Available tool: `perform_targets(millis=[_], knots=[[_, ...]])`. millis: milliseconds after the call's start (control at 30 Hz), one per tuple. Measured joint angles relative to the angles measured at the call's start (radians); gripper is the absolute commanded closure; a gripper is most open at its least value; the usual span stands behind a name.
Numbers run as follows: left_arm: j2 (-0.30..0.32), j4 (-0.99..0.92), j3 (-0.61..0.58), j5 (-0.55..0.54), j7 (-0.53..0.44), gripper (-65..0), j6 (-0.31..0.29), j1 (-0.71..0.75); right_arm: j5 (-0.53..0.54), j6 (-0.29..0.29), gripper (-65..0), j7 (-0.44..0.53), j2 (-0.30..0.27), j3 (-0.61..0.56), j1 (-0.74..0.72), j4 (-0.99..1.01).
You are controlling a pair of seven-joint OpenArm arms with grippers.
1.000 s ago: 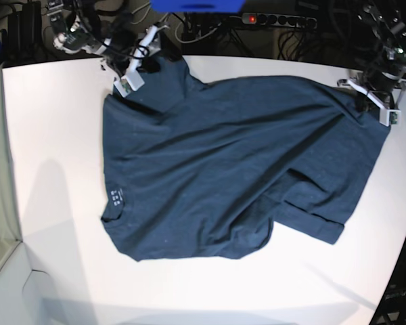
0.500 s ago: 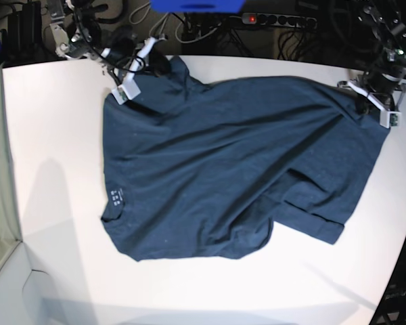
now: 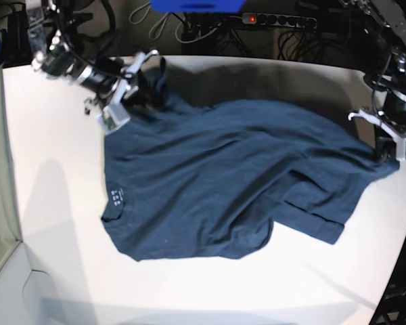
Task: Layout the t-shirt on the table in an organized manner, then fold the t-shirt properly
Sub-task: 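Lift the shirt with both grippers and shake it out, lowering it flat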
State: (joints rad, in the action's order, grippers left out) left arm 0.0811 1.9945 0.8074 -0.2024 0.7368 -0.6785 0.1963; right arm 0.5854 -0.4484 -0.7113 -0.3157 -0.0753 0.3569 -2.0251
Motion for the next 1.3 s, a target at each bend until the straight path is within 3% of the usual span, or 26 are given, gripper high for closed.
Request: perform_targets(millis=[100,267,567,733,900,1300], knots=[[-0.001,0.008,0.003,0.005,0.003,-0.2,0.002,-0.089,-0.006,0.002,0.0,-0.006,0.003,0.047,-0.101,0.006],[-0.001,0.003,-0.005,0.003,0.008,-0.2,-0.002,-0.236,-0.006,0.0,0.0,-0.016,0.062,0.148,-0.29,0.017],[0.012,0.002,-0.167,0.018,0.002,-0.2,0.019,-0.505,-0.01,-0.001,0.0,-0.026,0.134,0.247,-0.644,0.018],[0.069,0.004,-0.281,0.003,-0.009,-0.1,0.012,-0.651,-0.003,0.002,0.0,0.0,0.133,0.254,-0.829,0.014],[0.081,0.01,-0.315,0.009,-0.008,-0.1,0.02,-0.743,-0.008,0.0,0.0,-0.01,0.134,0.312,-0.921,0.014],[0.067,0.014,-0.315,0.011,-0.001,-0.1,0.019,-0.779,-0.005,0.0,0.0,-0.01,0.111,0.388,-1.139,0.013]])
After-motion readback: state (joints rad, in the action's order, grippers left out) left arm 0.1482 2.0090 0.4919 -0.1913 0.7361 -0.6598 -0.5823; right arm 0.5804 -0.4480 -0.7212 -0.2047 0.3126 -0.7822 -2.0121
